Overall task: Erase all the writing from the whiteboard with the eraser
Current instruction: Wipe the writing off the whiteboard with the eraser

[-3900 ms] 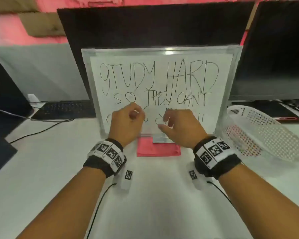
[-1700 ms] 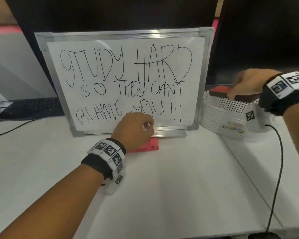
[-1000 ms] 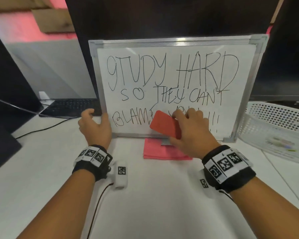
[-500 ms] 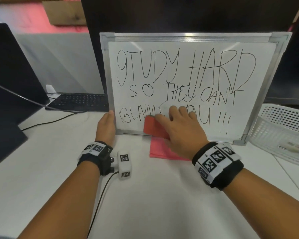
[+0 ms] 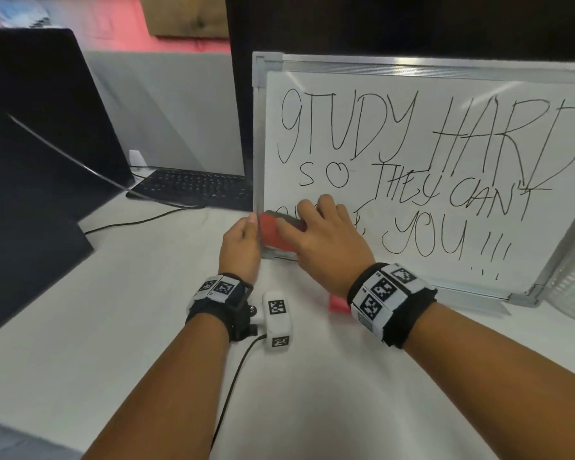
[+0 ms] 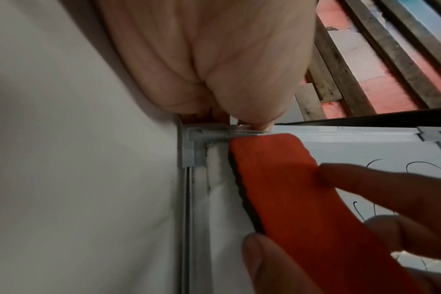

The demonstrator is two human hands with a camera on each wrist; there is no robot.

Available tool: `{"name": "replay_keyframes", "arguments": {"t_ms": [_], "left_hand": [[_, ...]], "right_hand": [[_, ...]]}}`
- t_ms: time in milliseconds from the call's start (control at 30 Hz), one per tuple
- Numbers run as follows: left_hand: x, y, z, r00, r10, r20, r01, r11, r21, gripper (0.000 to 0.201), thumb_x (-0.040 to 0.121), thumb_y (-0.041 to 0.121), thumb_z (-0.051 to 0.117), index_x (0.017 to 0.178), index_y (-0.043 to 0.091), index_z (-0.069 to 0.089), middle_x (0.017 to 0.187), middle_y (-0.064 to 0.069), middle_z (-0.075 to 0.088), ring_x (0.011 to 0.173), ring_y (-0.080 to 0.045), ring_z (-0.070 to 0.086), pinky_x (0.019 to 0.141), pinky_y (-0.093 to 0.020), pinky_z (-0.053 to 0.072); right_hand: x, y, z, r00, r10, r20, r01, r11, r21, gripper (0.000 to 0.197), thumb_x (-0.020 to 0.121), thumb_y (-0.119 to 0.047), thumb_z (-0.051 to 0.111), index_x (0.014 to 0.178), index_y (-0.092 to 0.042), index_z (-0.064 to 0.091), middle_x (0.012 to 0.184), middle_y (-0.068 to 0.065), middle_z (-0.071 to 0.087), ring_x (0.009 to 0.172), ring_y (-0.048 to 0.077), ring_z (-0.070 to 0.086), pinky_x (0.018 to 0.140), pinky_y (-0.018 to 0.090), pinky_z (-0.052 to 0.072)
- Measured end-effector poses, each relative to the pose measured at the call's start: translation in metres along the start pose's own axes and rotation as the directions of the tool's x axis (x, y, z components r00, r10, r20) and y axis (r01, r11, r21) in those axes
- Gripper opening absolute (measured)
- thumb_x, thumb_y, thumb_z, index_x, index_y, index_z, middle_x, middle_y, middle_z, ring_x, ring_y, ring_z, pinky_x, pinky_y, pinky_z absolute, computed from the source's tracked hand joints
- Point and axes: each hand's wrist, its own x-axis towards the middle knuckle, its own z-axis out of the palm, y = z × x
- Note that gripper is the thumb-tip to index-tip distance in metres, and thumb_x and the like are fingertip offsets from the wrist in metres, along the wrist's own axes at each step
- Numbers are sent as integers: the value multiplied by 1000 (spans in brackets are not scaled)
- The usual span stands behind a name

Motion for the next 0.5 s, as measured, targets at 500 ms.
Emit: {"name": "replay_keyframes", "arguments": {"t_ms": [500], "left_hand": [[1, -7, 2, 999, 45, -20, -42, 994, 105, 43, 105, 45, 35, 94, 20, 67, 91, -5, 73, 87, -26, 67, 81, -39, 52]], "right_hand": [[4, -3, -9, 996, 74, 59, -76, 997, 29, 40, 75, -8, 67, 114, -17, 64, 102, 11, 49, 92, 35, 45, 70, 44, 37]]}}
